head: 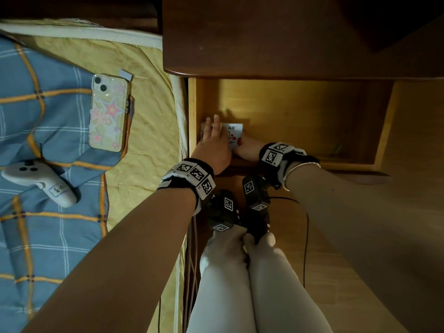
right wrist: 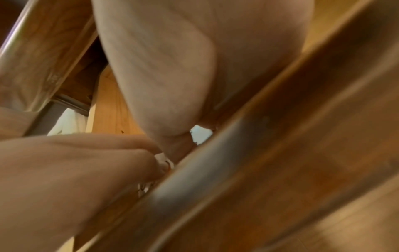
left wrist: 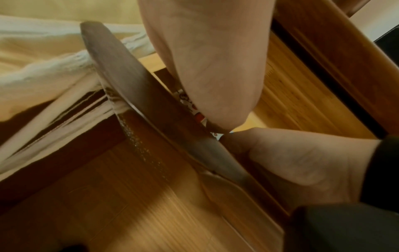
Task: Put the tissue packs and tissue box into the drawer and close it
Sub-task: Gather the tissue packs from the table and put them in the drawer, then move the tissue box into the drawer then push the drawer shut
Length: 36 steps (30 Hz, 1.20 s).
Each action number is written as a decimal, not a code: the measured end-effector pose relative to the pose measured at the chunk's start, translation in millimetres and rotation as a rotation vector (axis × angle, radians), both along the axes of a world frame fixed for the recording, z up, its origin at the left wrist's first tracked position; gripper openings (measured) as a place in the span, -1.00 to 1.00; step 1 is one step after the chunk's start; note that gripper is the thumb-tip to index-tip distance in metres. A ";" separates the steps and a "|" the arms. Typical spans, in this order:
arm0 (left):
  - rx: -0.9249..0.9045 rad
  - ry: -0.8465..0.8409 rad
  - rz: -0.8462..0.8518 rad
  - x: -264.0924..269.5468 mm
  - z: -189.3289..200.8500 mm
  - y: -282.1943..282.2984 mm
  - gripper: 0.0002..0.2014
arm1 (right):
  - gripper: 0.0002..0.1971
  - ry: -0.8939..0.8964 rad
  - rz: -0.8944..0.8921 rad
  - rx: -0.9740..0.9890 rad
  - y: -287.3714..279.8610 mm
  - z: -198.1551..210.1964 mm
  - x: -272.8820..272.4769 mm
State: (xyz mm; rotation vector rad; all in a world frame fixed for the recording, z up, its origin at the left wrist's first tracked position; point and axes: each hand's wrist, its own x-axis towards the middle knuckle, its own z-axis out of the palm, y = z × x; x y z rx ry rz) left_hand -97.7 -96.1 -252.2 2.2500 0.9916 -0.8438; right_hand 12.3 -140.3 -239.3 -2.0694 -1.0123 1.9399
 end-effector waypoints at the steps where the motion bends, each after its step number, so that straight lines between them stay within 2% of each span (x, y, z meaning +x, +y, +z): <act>1: 0.010 0.007 0.005 1.5 -0.4 0.3 -0.36 | -0.65 0.006 -0.004 0.011 -0.4 0.4 1.1; 5: 0.012 0.026 0.034 3.5 3.4 -2.0 -0.32 | -0.65 -0.023 0.003 -0.028 -4.0 5.5 2.6; 12: 0.027 0.002 0.019 -4.6 29.0 -8.3 -0.29 | -0.59 -0.140 -0.041 -0.060 -26.3 44.7 17.0; 18: 0.049 0.017 0.010 8.0 91.8 -15.8 -0.17 | -0.47 -0.245 -0.009 -0.064 -48.8 91.5 34.8; 21: 0.064 -0.029 0.005 21.1 129.5 -14.5 -0.36 | -0.57 -0.292 -0.132 -0.006 -49.3 119.5 47.6; 24: 0.062 -0.078 0.003 36.9 162.3 -7.0 -0.44 | -0.63 -0.316 -0.233 0.062 -47.8 149.5 61.4; 30: 0.089 -0.191 -0.052 81.6 205.2 23.6 -0.38 | -0.72 -0.468 -0.357 0.251 -40.6 196.5 99.0; 36: 0.138 -0.256 -0.136 140.5 220.1 47.8 -0.37 | -0.74 -0.588 -0.534 0.389 -24.3 206.9 149.0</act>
